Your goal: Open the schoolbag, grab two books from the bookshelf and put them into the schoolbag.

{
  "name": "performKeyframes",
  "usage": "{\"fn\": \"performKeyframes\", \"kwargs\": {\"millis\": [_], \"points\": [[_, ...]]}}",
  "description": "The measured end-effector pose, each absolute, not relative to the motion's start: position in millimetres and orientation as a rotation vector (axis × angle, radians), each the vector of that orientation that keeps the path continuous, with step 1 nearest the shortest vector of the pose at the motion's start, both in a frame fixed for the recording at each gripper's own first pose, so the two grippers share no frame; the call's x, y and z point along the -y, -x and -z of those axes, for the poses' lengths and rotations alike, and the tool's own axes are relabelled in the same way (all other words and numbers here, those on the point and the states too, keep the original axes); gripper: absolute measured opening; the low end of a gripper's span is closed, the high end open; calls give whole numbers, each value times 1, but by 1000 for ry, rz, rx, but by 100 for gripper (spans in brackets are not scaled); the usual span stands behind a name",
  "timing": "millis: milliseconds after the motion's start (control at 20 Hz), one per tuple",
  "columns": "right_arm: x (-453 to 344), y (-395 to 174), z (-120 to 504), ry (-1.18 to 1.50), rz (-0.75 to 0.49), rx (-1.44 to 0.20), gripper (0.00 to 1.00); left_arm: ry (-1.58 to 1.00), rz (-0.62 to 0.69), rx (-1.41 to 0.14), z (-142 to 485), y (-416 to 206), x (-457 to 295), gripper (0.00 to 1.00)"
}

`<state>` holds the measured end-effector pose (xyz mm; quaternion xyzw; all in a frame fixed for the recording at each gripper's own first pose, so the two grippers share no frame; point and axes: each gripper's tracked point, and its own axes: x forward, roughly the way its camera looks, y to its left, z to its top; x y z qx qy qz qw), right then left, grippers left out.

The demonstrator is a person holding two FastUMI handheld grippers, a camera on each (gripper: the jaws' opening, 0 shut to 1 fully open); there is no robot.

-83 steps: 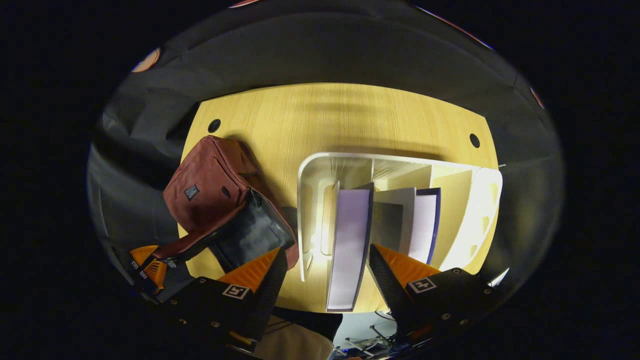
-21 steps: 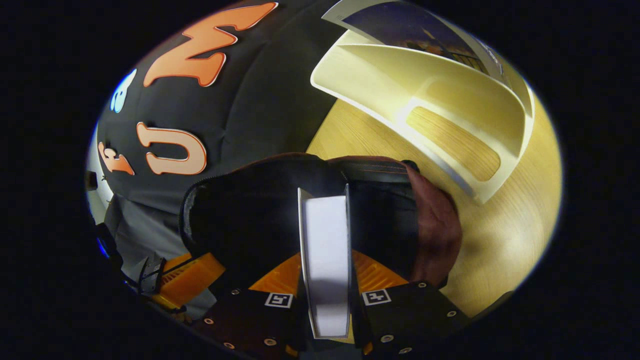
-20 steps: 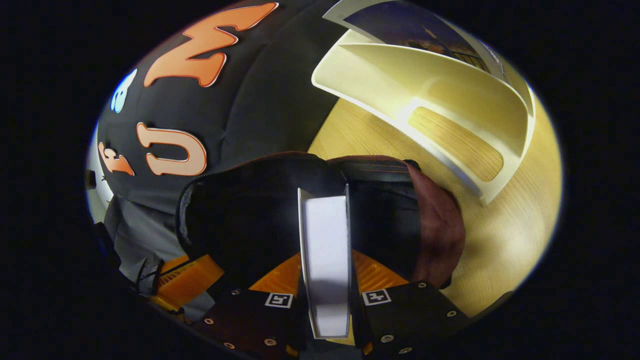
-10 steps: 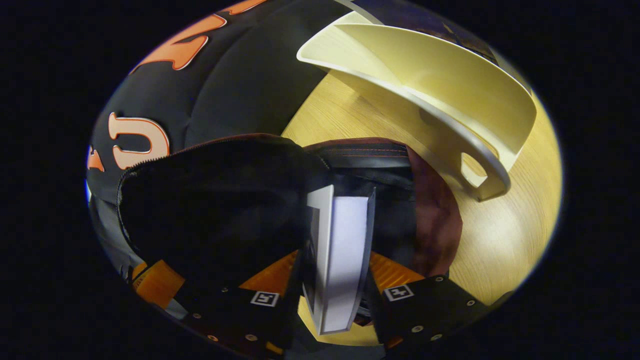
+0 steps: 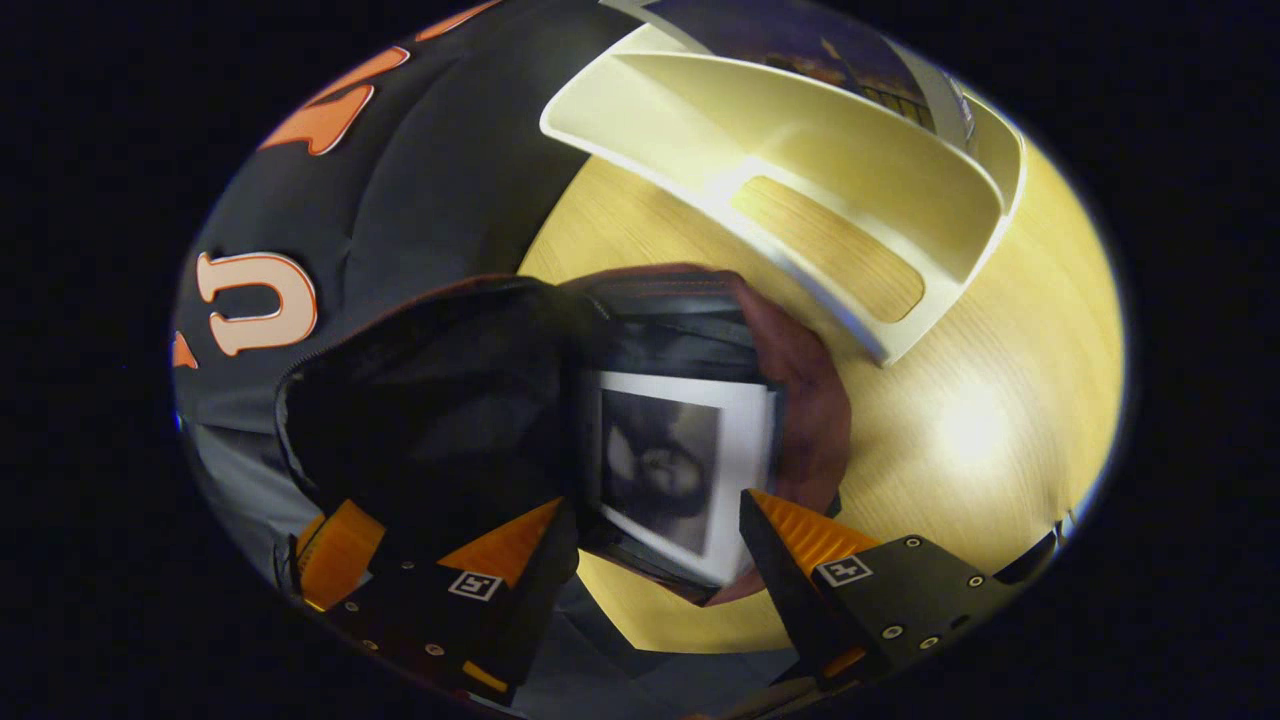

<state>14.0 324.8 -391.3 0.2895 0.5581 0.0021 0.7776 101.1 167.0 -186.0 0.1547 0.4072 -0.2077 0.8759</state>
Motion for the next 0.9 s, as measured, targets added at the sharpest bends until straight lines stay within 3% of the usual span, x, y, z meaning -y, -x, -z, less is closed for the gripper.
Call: {"fn": "performKeyframes", "kwargs": {"millis": [400, 750, 900], "points": [[-263, 5, 338, -465, -53, -1168, 98, -305, 436, -850, 190, -98, -164, 1], [-167, 24, 276, 100, -63, -1110, 98, -286, 449, -850, 196, -92, -160, 0], [-162, 21, 242, 198, -100, -1113, 98, -286, 449, -848, 198, -91, -159, 1]]}}
